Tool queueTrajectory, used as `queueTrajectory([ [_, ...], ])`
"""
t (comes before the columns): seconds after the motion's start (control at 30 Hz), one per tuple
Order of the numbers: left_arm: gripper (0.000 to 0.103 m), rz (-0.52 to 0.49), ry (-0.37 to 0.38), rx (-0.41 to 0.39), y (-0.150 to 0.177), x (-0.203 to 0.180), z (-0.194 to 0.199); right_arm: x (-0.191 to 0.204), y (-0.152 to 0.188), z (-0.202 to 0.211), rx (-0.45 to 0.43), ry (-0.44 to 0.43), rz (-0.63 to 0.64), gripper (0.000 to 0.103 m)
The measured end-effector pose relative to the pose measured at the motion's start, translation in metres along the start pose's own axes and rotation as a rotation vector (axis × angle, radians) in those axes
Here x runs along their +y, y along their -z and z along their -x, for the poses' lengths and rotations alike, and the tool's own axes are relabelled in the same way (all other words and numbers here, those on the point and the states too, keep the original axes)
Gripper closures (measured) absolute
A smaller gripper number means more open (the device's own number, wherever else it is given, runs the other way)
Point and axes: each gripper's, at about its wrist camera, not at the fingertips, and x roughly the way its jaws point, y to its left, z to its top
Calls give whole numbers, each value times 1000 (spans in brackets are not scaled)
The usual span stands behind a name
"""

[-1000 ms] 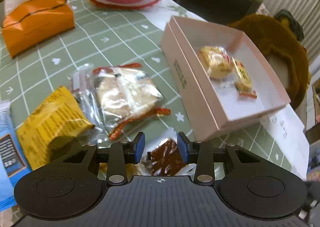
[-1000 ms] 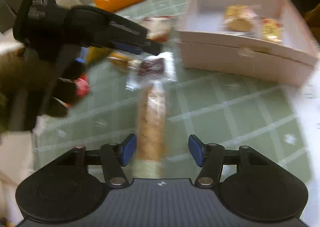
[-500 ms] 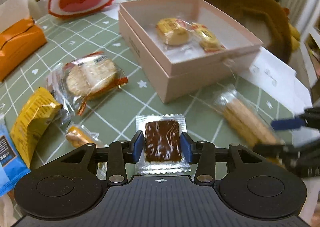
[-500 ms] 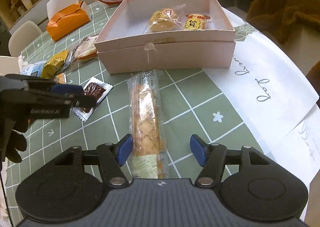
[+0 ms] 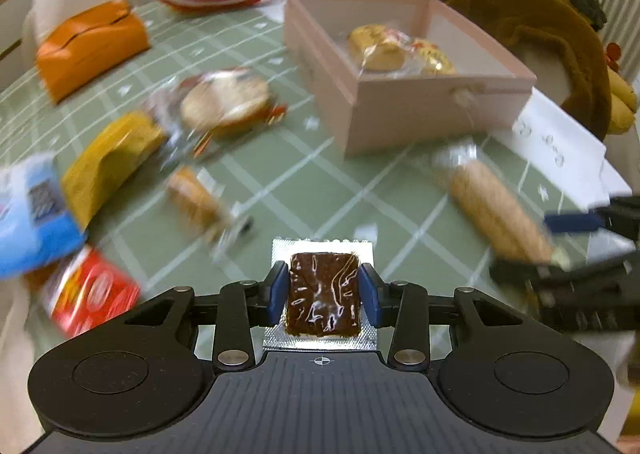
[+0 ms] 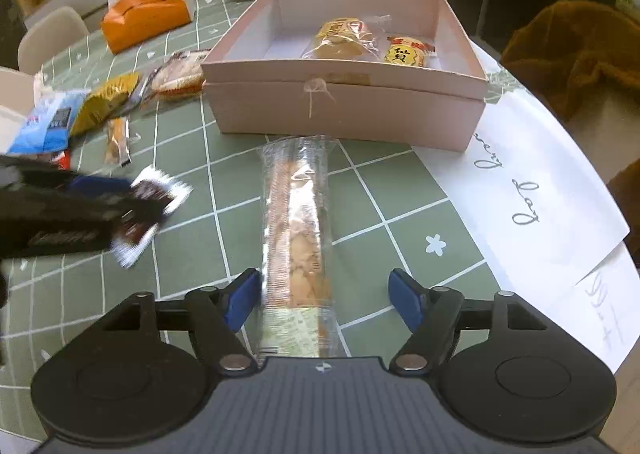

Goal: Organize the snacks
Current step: 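Grasp the long clear-wrapped bread stick with the right tool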

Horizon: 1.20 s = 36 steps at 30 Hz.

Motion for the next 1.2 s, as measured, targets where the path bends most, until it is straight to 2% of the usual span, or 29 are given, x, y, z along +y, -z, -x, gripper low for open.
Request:
queueTrajectory([
  [0.07, 60, 33, -11, 11, 13, 1, 9, 5, 3, -2, -10, 14, 34, 24],
  [0.13, 60, 56, -12, 28, 21, 3, 16, 6, 7, -3, -24, 33, 20, 13],
  [0.3, 60, 99, -9, 37, 31, 5, 23, 5, 8, -5, -31, 61, -23, 8],
  [0.4, 60, 108, -7, 34, 35, 6, 25, 4, 7, -8, -11, 63, -40, 0],
  [0.87, 60, 139, -21, 43, 36, 3, 26, 7, 6, -7, 27, 58, -29, 1],
  [0.97, 59, 128, -29, 46, 36, 1, 26, 10, 5, -4, 16, 50, -17, 11],
  [1.07, 59, 134, -36, 45, 37, 0, 26, 15, 5, 2, 2, 28, 23, 38],
  [1.1, 59, 135, -39, 42, 38, -1, 26, 17, 4, 5, -1, 19, 38, 55],
  [1.13, 59, 132, -44, 38, 39, -2, 26, 19, 4, 7, 1, 11, 53, 67],
  [1.2, 59, 117, -56, 34, 39, -5, 26, 19, 4, 9, 13, -1, 54, 71],
])
